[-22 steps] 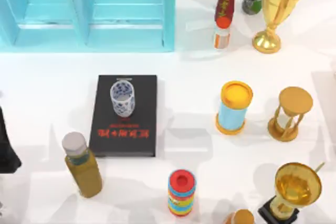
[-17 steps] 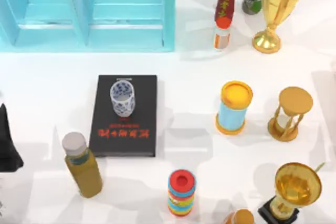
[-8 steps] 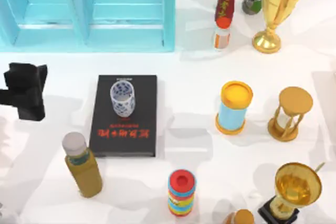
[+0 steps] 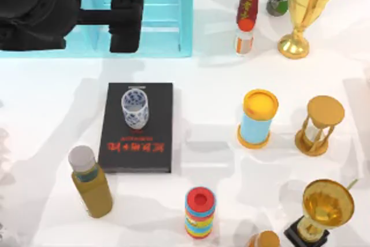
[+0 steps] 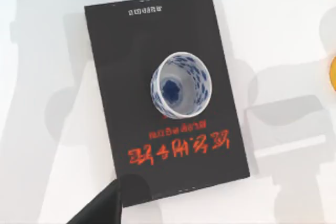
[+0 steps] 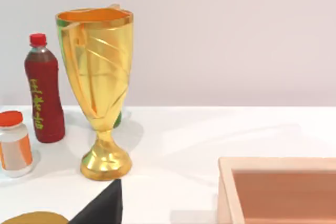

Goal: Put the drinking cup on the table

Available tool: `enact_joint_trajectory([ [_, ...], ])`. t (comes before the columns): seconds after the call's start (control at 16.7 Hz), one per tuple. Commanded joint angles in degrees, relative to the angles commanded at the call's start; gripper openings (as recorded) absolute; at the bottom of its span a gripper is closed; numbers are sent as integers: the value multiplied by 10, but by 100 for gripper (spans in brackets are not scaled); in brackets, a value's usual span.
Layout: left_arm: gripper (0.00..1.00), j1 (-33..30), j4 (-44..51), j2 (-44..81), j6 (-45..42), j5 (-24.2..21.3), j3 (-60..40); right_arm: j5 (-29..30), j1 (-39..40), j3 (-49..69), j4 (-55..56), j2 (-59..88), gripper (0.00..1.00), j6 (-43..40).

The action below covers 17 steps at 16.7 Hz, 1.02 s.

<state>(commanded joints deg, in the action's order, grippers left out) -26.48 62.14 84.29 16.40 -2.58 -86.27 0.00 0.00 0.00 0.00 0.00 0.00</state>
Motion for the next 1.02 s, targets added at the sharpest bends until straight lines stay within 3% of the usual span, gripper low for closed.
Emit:
enact_joint_trajectory([
  [0.48,100,-32,185,309,82,17,-280,0,0,0,0,0,100,0],
  [1.02,100,-33,247,426,118,24,-375,0,0,0,0,0,100,0],
])
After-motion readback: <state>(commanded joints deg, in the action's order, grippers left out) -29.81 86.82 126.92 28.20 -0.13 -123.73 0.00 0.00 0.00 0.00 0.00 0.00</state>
